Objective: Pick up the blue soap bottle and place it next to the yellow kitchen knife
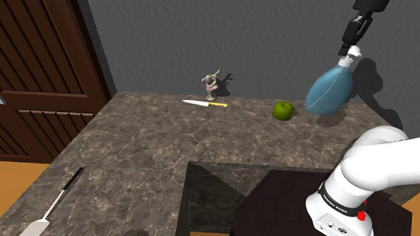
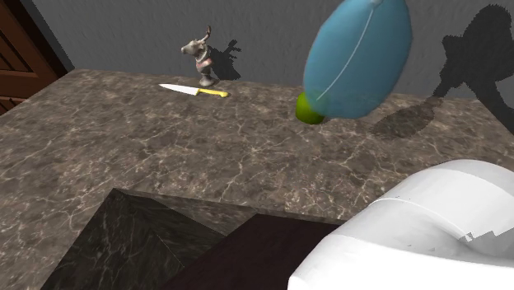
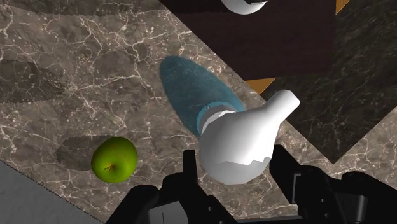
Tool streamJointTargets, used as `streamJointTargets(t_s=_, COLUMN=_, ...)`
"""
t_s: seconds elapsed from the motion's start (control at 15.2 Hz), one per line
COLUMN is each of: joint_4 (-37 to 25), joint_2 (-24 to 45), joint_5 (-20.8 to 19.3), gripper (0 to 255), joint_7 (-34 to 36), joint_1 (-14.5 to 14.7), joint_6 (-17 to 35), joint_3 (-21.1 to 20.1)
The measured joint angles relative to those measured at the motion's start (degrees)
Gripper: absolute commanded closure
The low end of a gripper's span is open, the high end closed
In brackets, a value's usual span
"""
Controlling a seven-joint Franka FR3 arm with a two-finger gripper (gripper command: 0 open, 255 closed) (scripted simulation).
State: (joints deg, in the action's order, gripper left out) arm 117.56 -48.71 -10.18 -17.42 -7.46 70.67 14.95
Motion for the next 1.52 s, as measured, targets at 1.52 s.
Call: streamJointTargets(t_s=1.52, joint_4=-16.3, joint_2=14.6, joint_5=3.1, gripper=255, joint_7=0.9, joint_1=2.3, joint_6=-2.0, joint_3=-0.3)
